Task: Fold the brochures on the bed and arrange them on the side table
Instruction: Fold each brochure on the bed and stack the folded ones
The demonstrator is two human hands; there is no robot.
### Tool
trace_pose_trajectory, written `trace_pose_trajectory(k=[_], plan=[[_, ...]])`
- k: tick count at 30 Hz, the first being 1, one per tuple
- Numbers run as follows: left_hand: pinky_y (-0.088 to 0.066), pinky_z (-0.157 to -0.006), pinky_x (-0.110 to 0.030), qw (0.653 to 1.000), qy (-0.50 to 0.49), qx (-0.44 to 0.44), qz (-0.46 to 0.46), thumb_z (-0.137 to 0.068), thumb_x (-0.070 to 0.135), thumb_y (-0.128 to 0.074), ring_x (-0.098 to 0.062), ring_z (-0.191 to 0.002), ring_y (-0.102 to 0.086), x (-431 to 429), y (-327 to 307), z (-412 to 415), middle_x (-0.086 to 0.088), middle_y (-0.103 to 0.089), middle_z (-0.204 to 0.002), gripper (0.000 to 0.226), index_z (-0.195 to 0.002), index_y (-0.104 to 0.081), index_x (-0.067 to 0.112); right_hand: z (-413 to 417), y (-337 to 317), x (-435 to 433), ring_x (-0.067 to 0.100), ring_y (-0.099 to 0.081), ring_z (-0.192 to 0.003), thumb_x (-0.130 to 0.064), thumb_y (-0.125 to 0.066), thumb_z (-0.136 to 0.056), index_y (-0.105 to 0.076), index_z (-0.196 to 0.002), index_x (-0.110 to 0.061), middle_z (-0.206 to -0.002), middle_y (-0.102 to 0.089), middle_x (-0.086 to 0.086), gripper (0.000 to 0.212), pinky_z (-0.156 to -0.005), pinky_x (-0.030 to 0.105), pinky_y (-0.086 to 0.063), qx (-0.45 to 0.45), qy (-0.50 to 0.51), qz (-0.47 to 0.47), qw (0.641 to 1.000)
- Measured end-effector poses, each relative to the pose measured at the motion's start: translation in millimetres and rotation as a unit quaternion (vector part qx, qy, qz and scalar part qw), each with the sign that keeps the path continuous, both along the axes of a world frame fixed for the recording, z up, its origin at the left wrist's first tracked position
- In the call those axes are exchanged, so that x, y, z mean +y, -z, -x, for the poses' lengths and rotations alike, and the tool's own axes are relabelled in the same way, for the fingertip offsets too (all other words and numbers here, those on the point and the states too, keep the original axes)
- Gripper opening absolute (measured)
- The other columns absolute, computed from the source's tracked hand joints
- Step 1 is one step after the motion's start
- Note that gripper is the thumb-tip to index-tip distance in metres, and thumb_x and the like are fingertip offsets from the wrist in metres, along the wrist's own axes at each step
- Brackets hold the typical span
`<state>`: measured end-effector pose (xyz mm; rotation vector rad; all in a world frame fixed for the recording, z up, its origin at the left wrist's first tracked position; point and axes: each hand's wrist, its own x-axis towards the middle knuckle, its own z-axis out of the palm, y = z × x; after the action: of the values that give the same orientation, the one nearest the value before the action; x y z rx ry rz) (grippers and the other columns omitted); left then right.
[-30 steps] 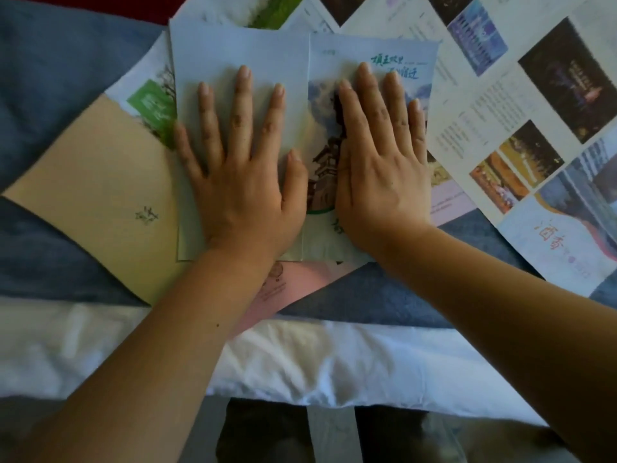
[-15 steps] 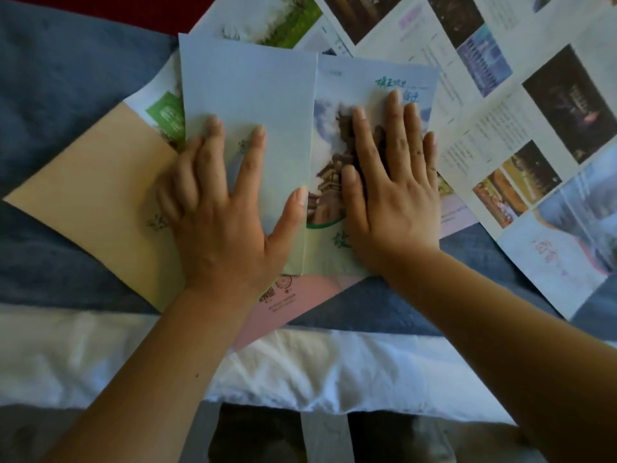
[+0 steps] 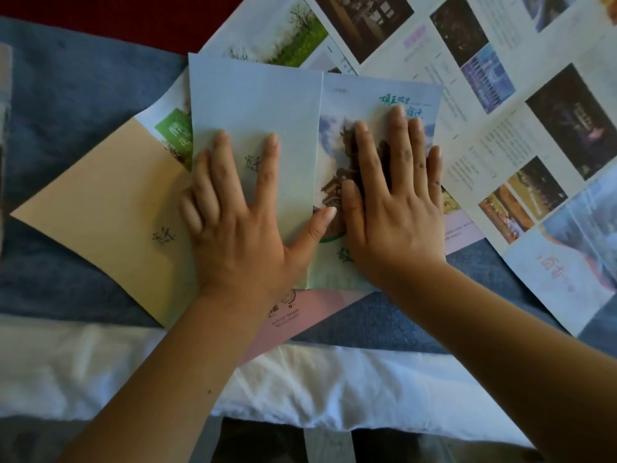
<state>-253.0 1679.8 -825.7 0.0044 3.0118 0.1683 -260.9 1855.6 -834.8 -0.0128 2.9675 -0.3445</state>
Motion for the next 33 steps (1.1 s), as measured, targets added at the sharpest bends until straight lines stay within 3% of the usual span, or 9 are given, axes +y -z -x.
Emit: trace_pose_trajectory(k=[4,8,17,23,25,27,29,31,33], plan=[[-0.017,-0.119,-0.052,1.000,0.005,0.011,-0.016,-0.092,0.085,-0.024,-0.041,-0.155,-0.013,-5,1,21,-0.021,-0.010,-0.169,0.092,-0.164,-0.013,0.029,9,-4,-5,0.031,0.003,-0.160,-0.045,-0.025,-0.110,-0.022,-0.164,-0.022,-0.173,-0.002,0.015,0.060,-0.128,0.050,0.007,0.014,0.020,0.013,1.000],[-0.003,-0.127,-0.050,0.999,0.000,-0.006,-0.036,-0.089,0.089,-0.019,-0.040,-0.158,0.001,-6,5,32,-0.022,0.001,-0.170,0.103,-0.165,-0.004,0.020,14,1,-11,0.035,0.007,-0.160,-0.046,-0.024,-0.110,-0.014,-0.166,-0.020,-0.173,0.002,0.018,0.063,-0.127,0.055,0.007,0.012,0.027,0.015,0.999],[-0.004,-0.128,-0.050,0.986,0.020,-0.015,-0.165,-0.091,0.079,-0.026,-0.033,-0.159,-0.004,13,-3,27,-0.018,-0.009,-0.171,0.096,-0.164,-0.010,0.019,13,2,-25,0.030,0.008,-0.160,-0.039,-0.040,-0.107,-0.011,-0.166,-0.013,-0.174,0.001,0.013,0.071,-0.127,0.050,0.013,-0.001,-0.026,0.077,0.997],[-0.014,-0.126,-0.055,0.966,0.028,-0.019,-0.255,-0.097,0.059,-0.037,-0.036,-0.155,-0.024,-2,-18,30,-0.017,-0.035,-0.163,0.075,-0.160,-0.033,0.018,15,-12,-25,0.031,0.012,-0.159,-0.045,-0.019,-0.108,-0.008,-0.166,-0.020,-0.174,0.003,0.009,0.065,-0.126,0.052,0.014,-0.025,-0.057,0.067,0.996],[-0.033,-0.119,-0.054,0.956,0.037,-0.022,-0.289,-0.100,0.049,-0.038,-0.035,-0.145,-0.042,-11,-28,32,-0.013,-0.049,-0.155,0.068,-0.160,-0.033,0.018,18,-17,-32,0.032,0.011,-0.160,-0.046,-0.014,-0.108,-0.008,-0.166,-0.020,-0.174,0.001,0.008,0.064,-0.126,0.051,0.015,-0.012,-0.056,0.084,0.995],[-0.057,-0.085,-0.041,0.954,0.038,-0.034,-0.296,-0.102,0.039,-0.039,-0.027,-0.106,-0.067,-20,-40,33,-0.008,-0.068,-0.125,0.065,-0.163,-0.024,0.022,22,-22,-40,0.031,0.009,-0.160,-0.045,-0.016,-0.109,-0.009,-0.166,-0.021,-0.174,-0.001,0.007,0.063,-0.127,0.051,0.013,-0.002,-0.058,0.106,0.993],[-0.038,-0.049,-0.023,0.963,0.034,-0.039,-0.264,-0.104,0.033,-0.038,-0.009,-0.057,-0.053,-30,-50,35,0.004,-0.060,-0.081,0.067,-0.164,-0.010,0.026,26,-25,-50,0.029,0.011,-0.160,-0.044,-0.019,-0.111,-0.006,-0.166,-0.024,-0.175,0.001,0.004,0.060,-0.128,0.050,0.012,-0.014,-0.064,0.132,0.989],[-0.022,-0.045,-0.021,0.976,0.033,-0.044,-0.210,-0.106,0.030,-0.031,-0.002,-0.048,-0.036,-39,-58,35,0.005,-0.050,-0.071,0.063,-0.165,-0.008,0.028,30,-27,-63,0.027,0.014,-0.160,-0.044,-0.021,-0.112,-0.003,-0.166,-0.027,-0.175,0.003,0.001,0.060,-0.128,0.050,0.011,-0.033,-0.074,0.150,0.985],[-0.023,-0.048,-0.025,0.983,0.032,-0.054,-0.172,-0.104,0.032,-0.027,-0.007,-0.052,-0.035,-50,-64,36,-0.001,-0.057,-0.078,0.062,-0.164,-0.014,0.028,32,-29,-77,0.027,0.015,-0.159,-0.045,-0.022,-0.112,-0.002,-0.166,-0.027,-0.175,0.004,0.000,0.060,-0.128,0.050,0.011,-0.034,-0.088,0.152,0.984]])
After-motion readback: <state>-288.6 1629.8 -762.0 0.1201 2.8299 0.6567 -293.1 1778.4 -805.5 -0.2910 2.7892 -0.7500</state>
